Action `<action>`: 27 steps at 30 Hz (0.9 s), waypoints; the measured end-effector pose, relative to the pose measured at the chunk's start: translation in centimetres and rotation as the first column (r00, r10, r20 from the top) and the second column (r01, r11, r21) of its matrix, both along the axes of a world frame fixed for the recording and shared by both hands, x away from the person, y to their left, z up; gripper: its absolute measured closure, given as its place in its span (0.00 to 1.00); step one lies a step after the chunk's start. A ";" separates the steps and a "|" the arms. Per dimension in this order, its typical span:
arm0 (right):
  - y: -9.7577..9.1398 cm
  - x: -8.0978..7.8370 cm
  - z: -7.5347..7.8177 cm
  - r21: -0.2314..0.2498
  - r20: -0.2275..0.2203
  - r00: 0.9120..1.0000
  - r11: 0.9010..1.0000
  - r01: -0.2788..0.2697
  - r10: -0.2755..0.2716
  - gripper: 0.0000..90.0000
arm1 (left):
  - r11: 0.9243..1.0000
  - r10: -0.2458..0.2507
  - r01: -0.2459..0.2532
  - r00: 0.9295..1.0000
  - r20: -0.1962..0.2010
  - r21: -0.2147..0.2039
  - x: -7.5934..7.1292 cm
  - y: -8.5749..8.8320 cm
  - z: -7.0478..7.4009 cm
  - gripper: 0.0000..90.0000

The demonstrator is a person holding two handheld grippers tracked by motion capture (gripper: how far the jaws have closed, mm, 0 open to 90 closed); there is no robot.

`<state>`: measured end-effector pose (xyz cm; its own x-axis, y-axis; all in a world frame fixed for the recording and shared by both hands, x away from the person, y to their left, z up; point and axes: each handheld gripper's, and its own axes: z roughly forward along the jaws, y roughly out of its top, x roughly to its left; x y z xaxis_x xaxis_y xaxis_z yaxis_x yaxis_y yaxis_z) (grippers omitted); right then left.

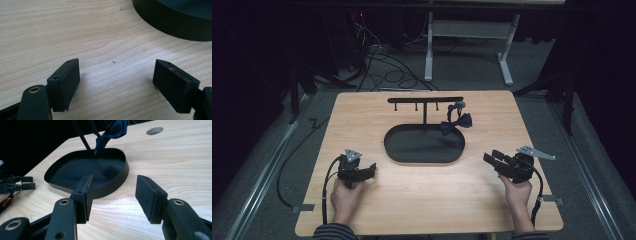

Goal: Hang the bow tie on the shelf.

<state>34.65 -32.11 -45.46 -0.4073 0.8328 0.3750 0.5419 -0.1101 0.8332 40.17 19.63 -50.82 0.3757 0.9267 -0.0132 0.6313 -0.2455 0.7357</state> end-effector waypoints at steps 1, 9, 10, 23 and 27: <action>0.1 0.1 -0.1 -0.001 0.000 1.000 1.000 -0.001 0.001 0.56 | 1.000 0.000 0.000 1.000 0.000 0.000 0.0 0.0 0.0 0.24; 0.6 0.2 -0.6 -0.011 -0.003 1.000 1.000 0.000 0.000 0.56 | 1.000 0.000 0.000 1.000 0.000 0.000 0.0 0.0 0.0 0.24; 0.7 0.3 -0.7 -0.013 -0.004 1.000 1.000 0.001 -0.001 0.56 | 1.000 0.000 0.000 1.000 0.000 0.000 0.0 0.0 0.0 0.25; 1.4 0.9 -2.1 -0.039 -0.043 0.999 0.999 -0.011 0.009 0.56 | 1.000 0.000 0.000 1.000 0.000 0.000 0.0 0.0 0.0 0.24; 1.5 1.0 -2.4 -0.043 -0.051 0.999 0.999 -0.009 0.006 0.56 | 1.000 0.000 0.000 1.000 0.000 0.000 0.0 0.0 0.0 0.25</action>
<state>35.61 -30.61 -47.83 -0.3949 0.8457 0.3590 0.5844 -0.0703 0.8084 40.17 19.62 -50.82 0.3754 0.9268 -0.0131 0.6314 -0.2453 0.7356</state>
